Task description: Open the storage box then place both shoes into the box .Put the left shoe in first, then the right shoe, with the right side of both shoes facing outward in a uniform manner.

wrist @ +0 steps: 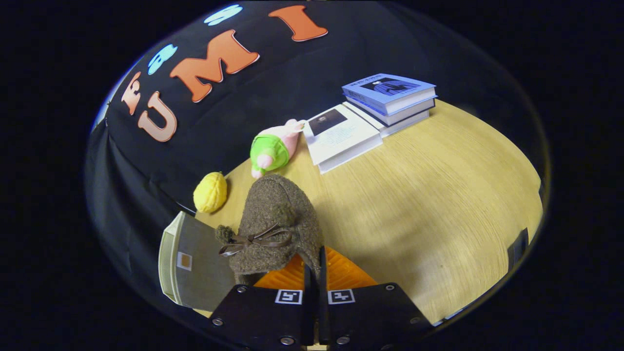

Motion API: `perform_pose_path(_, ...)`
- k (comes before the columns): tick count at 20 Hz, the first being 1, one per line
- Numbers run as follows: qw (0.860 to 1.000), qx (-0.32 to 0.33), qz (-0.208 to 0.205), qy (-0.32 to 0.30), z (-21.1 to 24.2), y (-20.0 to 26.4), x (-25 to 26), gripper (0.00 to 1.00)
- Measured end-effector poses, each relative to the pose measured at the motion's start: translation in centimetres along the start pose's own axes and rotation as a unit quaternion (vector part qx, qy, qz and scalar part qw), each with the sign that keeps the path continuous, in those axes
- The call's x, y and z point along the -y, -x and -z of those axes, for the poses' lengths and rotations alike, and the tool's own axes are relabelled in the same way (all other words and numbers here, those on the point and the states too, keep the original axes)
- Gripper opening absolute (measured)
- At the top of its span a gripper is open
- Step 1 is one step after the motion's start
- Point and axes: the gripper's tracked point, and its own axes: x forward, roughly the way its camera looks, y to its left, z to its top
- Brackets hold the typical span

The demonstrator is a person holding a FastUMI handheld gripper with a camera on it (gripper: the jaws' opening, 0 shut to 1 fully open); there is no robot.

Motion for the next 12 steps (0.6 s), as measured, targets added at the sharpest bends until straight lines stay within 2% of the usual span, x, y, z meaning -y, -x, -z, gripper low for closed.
perform_pose_path(7, 0.996, 0.016, -0.078, 0.03, -0.4, 3.0, -10.9, 0.05)
perform_pose_path(12, 0.991, 0.013, -0.116, 0.062, 0.7, 3.8, -18.4, 0.04)
